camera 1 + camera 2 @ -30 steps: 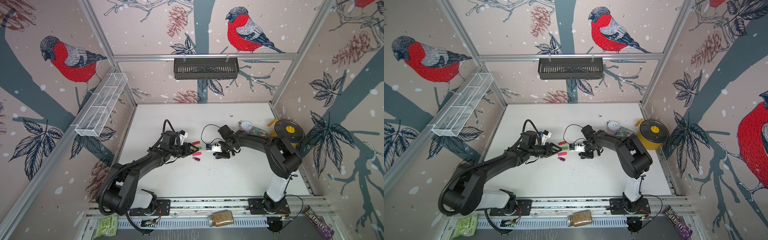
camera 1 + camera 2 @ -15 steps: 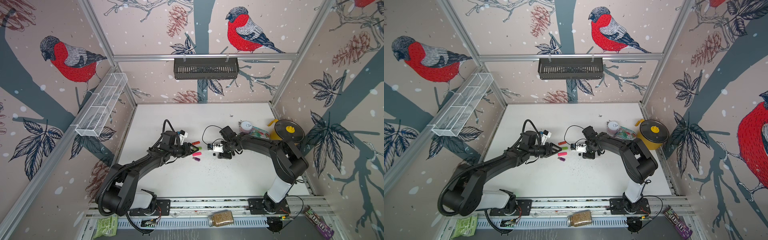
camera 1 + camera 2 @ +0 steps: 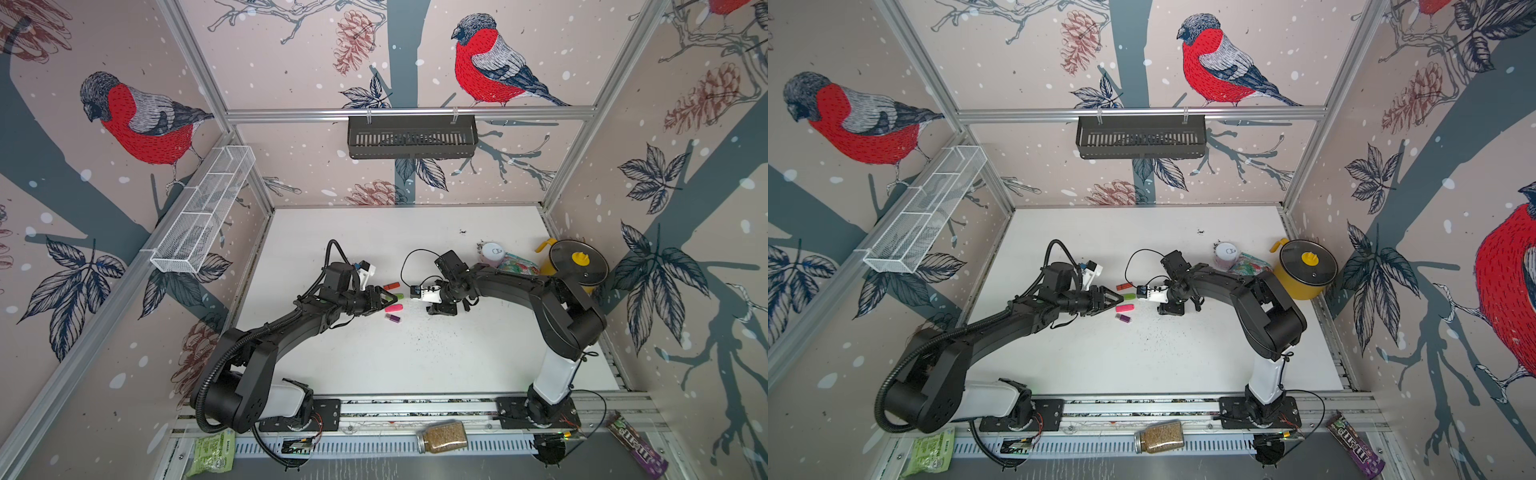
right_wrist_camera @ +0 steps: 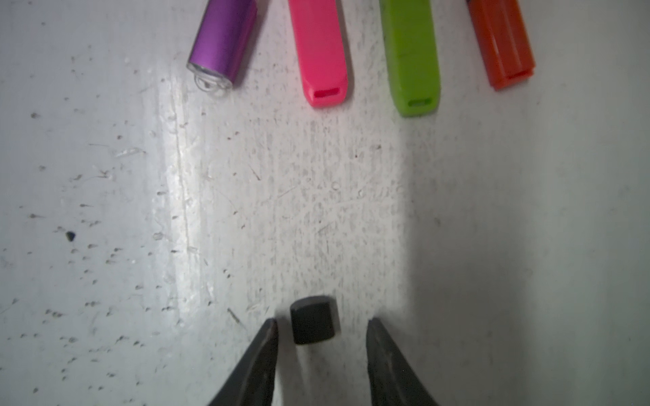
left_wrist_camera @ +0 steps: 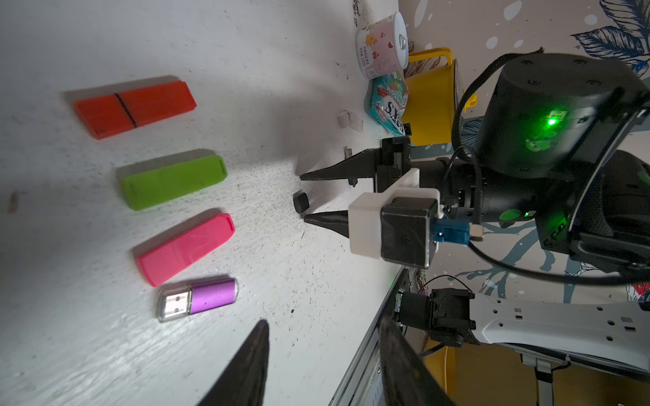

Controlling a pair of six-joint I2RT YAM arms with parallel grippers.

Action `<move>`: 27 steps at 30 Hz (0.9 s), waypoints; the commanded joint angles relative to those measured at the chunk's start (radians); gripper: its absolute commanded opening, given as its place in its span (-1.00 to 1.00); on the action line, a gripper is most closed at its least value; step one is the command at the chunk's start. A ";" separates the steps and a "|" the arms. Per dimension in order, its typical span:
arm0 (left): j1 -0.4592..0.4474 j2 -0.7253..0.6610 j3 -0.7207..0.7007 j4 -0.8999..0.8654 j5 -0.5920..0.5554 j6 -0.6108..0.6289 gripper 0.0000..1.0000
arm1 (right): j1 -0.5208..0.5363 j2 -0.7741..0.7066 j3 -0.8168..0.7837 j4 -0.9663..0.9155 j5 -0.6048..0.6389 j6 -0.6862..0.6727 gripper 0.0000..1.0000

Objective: Close the usb drive cover
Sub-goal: Pick up the cover from the center of the board.

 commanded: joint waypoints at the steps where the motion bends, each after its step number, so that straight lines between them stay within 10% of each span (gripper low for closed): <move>1: -0.002 0.000 -0.002 0.029 -0.002 -0.003 0.01 | 0.001 0.011 -0.002 -0.038 0.005 -0.035 -0.18; 27: -0.001 0.013 0.007 0.037 0.005 -0.014 0.01 | 0.015 -0.067 -0.082 0.046 0.011 0.008 -0.57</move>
